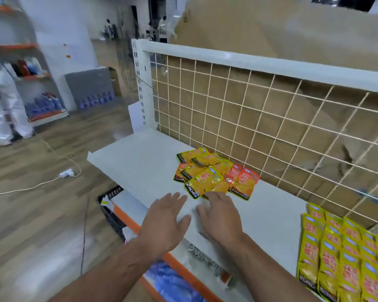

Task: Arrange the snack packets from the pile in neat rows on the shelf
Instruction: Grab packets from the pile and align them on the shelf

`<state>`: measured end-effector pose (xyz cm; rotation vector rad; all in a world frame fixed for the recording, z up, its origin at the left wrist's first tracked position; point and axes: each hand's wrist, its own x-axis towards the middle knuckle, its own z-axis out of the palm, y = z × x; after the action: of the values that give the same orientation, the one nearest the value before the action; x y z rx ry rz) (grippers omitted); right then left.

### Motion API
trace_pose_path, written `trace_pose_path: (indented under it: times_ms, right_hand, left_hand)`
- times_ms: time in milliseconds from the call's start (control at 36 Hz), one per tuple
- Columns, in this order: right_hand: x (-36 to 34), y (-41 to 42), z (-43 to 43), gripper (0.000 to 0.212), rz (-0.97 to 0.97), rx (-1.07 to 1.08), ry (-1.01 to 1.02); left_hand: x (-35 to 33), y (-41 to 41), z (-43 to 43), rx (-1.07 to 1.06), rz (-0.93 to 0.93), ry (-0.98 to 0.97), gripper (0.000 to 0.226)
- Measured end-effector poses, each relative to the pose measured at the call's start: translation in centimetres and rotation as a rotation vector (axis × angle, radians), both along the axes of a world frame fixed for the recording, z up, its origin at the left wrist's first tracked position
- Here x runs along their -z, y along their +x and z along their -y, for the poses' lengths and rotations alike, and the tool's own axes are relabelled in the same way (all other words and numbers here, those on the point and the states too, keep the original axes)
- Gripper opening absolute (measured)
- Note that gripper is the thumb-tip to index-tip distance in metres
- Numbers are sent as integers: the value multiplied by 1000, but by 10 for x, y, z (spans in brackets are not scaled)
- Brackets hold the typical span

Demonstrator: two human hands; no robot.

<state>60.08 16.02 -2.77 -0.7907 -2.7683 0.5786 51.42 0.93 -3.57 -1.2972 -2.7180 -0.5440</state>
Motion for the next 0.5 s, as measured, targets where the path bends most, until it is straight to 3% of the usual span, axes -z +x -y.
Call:
trace_pose_path:
  times_ms: [83, 139, 222, 500]
  right_hand:
    - [1, -31, -15, 44, -31, 98, -80]
    - [4, -47, -21, 47, -32, 194, -141]
    - [11, -61, -24, 50, -57, 298, -159]
    - [16, -80, -31, 55, -86, 420, -162]
  left_hand:
    - [-7, -26, -19, -19, 162, 56, 68]
    - [-10, -40, -31, -29, 200, 85, 58]
    - [-11, -56, -50, -12, 210, 163, 46]
    - [-9, -123, -126, 98, 136, 154, 47]
